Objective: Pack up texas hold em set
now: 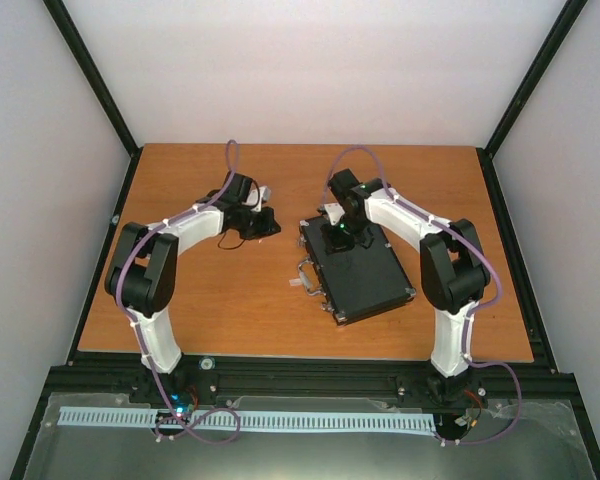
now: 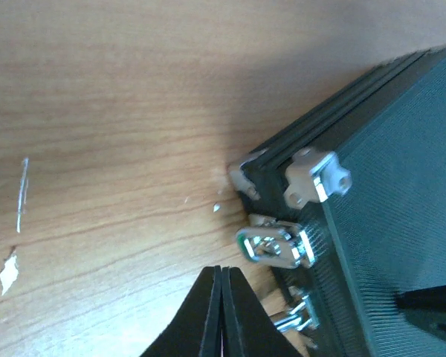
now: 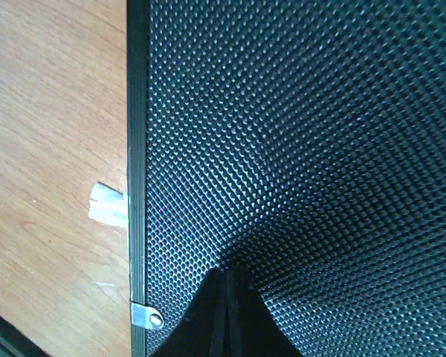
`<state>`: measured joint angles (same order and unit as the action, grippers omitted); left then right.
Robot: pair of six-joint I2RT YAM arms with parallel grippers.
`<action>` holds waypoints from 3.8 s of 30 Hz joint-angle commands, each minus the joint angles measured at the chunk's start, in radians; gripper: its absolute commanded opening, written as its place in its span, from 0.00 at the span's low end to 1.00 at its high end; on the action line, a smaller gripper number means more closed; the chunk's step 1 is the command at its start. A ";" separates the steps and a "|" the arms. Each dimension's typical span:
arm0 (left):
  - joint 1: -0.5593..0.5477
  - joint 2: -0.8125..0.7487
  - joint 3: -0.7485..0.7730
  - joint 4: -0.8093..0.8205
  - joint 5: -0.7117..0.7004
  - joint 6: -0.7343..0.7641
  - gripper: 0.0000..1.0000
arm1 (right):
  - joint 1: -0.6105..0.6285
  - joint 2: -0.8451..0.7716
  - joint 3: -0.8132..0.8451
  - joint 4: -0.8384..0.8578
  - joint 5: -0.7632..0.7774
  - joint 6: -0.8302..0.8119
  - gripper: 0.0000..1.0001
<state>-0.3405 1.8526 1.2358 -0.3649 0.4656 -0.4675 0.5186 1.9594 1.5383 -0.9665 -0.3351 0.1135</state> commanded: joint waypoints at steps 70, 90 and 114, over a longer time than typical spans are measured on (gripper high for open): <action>-0.131 0.362 -0.017 0.525 0.270 -0.518 0.01 | 0.038 0.167 -0.143 0.017 0.055 -0.003 0.03; -0.073 0.101 -0.209 0.593 0.264 -0.550 0.01 | 0.038 0.190 -0.142 0.026 0.057 -0.005 0.03; -0.075 0.314 -0.108 0.697 0.296 -0.649 0.01 | 0.038 0.198 -0.151 0.019 0.045 -0.013 0.03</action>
<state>-0.4141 2.1147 1.0912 0.2874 0.7589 -1.0962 0.5159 1.9728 1.4979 -0.8738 -0.3157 0.1127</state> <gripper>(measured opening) 0.012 0.031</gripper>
